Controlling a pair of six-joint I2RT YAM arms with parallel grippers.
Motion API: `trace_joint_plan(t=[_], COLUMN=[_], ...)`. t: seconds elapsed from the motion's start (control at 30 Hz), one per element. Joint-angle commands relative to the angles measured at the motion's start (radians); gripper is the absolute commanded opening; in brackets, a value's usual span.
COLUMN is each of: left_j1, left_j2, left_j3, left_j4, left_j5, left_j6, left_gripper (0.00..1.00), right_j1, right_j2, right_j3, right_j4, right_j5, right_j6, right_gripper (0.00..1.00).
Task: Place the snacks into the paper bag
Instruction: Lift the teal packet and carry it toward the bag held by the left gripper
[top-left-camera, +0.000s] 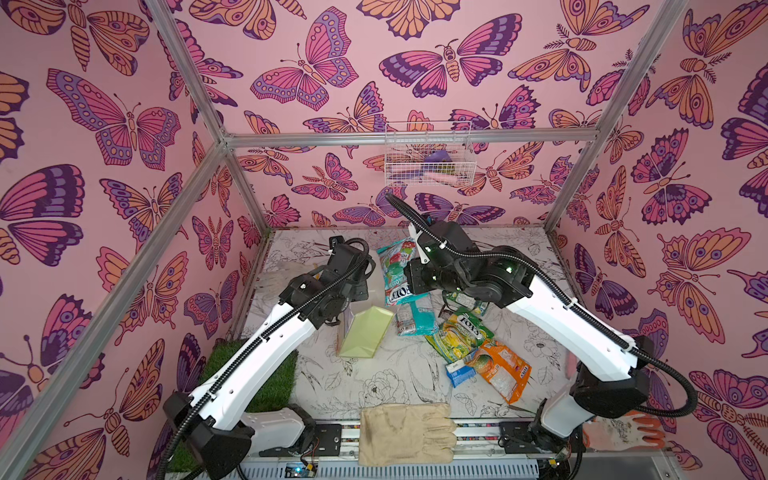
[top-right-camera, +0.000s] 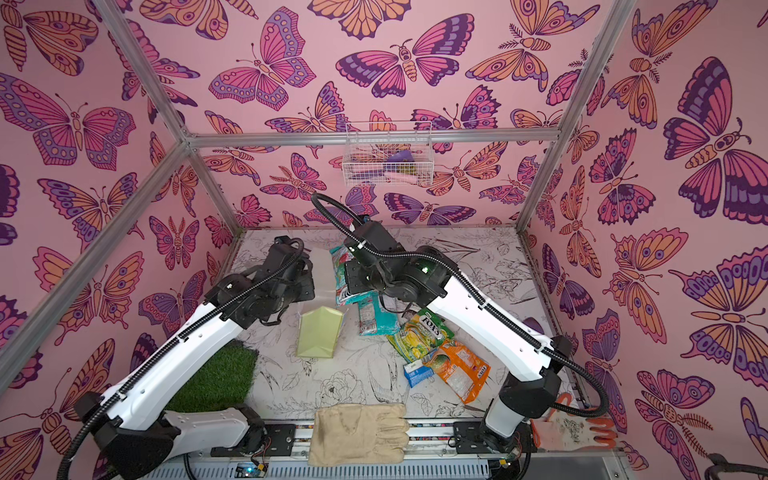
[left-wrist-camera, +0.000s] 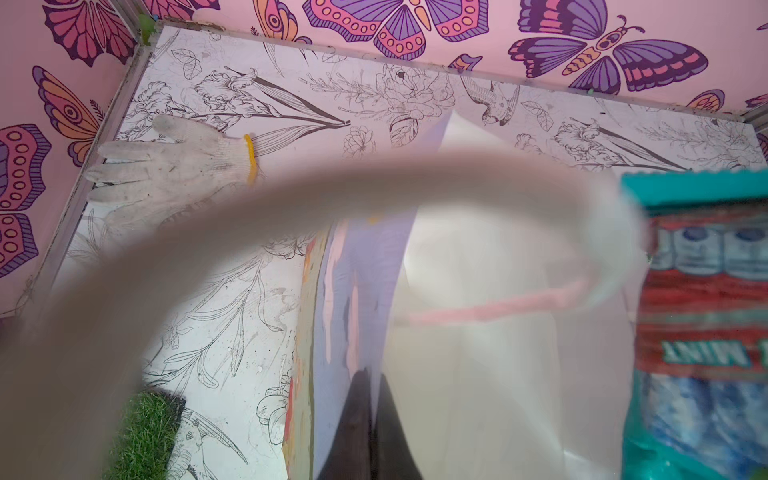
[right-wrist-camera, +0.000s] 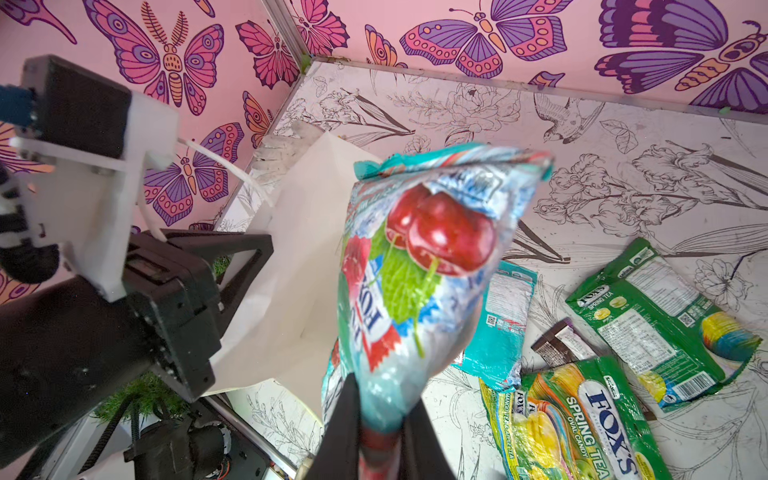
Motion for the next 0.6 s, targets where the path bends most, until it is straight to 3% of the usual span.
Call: trace_joint_plan(t=[0.0, 0.57], left_j1=[-0.008, -0.011], left_j2=[-0.001, -0.018], left_j3=[-0.017, -0.026], left_j4=[-0.01, 0.005], left_j5=[-0.02, -0.021], left_j6=[-0.022, -0.027], left_gripper=[0.0, 0.0], right_j1=[0.009, 0.01], right_j2=[0.01, 0.035], right_j3=[0.009, 0.027], right_j4=[0.008, 0.002], right_j5=[0.031, 0.022], right_j6=[0.013, 0.015], right_gripper=[0.02, 0.11])
